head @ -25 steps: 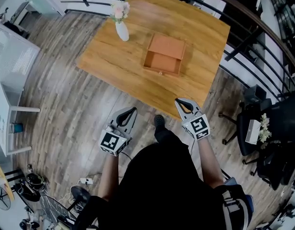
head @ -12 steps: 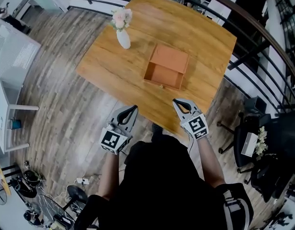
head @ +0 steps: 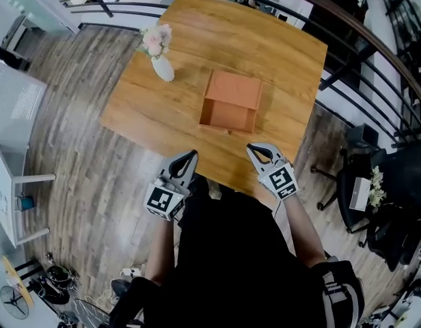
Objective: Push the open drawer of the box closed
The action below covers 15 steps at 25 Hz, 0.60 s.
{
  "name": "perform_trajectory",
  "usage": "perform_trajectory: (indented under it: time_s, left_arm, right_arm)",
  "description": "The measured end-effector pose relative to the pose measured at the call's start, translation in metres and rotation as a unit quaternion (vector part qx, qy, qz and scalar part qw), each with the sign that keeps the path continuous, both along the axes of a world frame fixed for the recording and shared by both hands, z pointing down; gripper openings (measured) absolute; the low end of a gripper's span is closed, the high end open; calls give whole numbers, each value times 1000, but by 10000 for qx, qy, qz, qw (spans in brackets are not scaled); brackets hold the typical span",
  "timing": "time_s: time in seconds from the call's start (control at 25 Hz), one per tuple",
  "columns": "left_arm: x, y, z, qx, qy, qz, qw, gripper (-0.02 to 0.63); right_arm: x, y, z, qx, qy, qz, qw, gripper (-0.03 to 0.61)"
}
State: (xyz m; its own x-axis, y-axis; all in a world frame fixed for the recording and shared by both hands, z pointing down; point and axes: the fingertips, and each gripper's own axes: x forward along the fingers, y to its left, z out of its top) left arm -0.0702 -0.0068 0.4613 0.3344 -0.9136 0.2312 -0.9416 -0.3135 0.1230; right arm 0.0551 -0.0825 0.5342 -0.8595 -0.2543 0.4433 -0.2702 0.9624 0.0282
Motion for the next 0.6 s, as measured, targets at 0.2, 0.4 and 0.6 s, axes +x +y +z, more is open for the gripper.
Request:
perform_trajectory:
  time_s: [0.2, 0.4, 0.6]
  left_arm:
    - [-13, -34, 5, 5, 55, 553, 9985, 23]
    - [-28, -69, 2, 12, 72, 1198, 9928, 23]
    - [-41, -93, 6, 15, 87, 1917, 9814, 23]
  right_arm:
    - [3, -18, 11, -72, 121, 624, 9980, 15]
    - [-1, -19, 28, -314, 318, 1278, 9908, 17]
    - [-19, -18, 37, -381, 382, 1847, 9813, 16]
